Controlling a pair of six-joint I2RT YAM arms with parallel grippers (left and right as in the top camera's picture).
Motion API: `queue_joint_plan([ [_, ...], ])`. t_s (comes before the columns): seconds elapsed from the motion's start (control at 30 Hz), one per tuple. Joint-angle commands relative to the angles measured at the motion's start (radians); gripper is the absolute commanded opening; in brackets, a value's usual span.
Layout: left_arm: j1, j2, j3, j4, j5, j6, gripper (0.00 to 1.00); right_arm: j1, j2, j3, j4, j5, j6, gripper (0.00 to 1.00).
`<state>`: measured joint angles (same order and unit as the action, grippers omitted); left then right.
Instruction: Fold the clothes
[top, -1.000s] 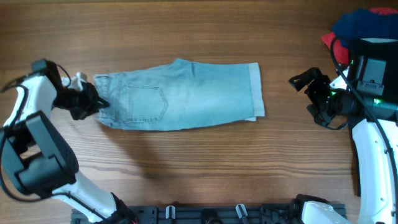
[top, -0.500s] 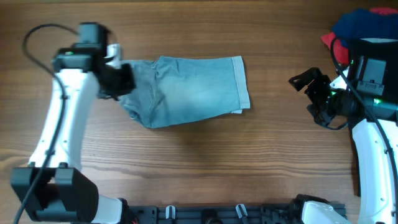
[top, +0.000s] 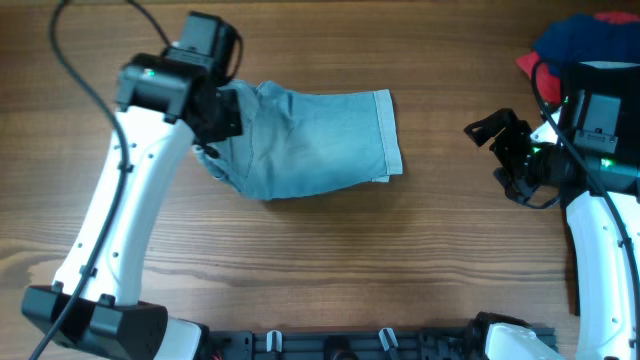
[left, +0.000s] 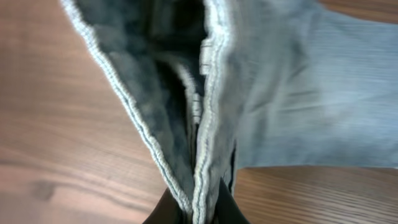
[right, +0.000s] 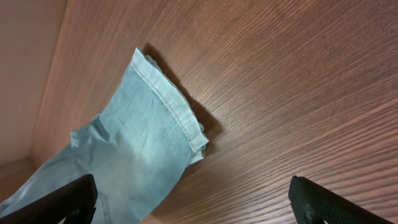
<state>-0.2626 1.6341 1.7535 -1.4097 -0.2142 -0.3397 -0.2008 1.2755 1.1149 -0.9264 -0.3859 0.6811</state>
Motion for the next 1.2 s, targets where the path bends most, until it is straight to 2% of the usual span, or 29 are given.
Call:
queue_joint_plan([
  [0.0,0.086,-0.020,0.048,-0.054,-0.057,-0.017,0.04,0.005,0.005,-0.001,0.002,-0.011,0.010,1.00],
  [0.17,0.191,-0.020,0.048,-0.137,-0.184,-0.065,0.04,0.005,0.005,-0.001,0.002,-0.011,0.011,1.00],
  [0.27,0.224,-0.020,0.048,-0.137,-0.179,-0.064,0.04,0.005,0.005,-0.001,0.002,-0.011,0.011,1.00],
  [0.33,0.216,-0.020,0.048,-0.108,-0.121,-0.057,0.04,0.005,0.005,-0.001,0.002,-0.011,0.011,1.00],
  [0.47,0.135,-0.016,0.048,-0.028,-0.010,-0.058,0.04,0.005,0.005,-0.001,0.002,-0.011,0.011,1.00],
  [0.53,0.026,-0.013,0.048,0.006,-0.010,-0.058,0.04,0.005,0.005,-0.001,0.002,-0.011,0.011,1.00],
  [0.77,-0.116,0.087,0.047,0.008,-0.010,-0.057,0.04,0.005,0.005,-0.001,0.002,-0.011,0.010,1.00],
  [1.0,-0.172,0.219,0.047,0.005,-0.001,-0.018,0.04,0.005,0.005,-0.001,0.002,-0.011,0.011,1.00],
  [1.17,-0.172,0.288,0.047,0.048,0.065,0.026,0.04,0.005,0.005,-0.001,0.002,-0.011,0.011,1.00],
])
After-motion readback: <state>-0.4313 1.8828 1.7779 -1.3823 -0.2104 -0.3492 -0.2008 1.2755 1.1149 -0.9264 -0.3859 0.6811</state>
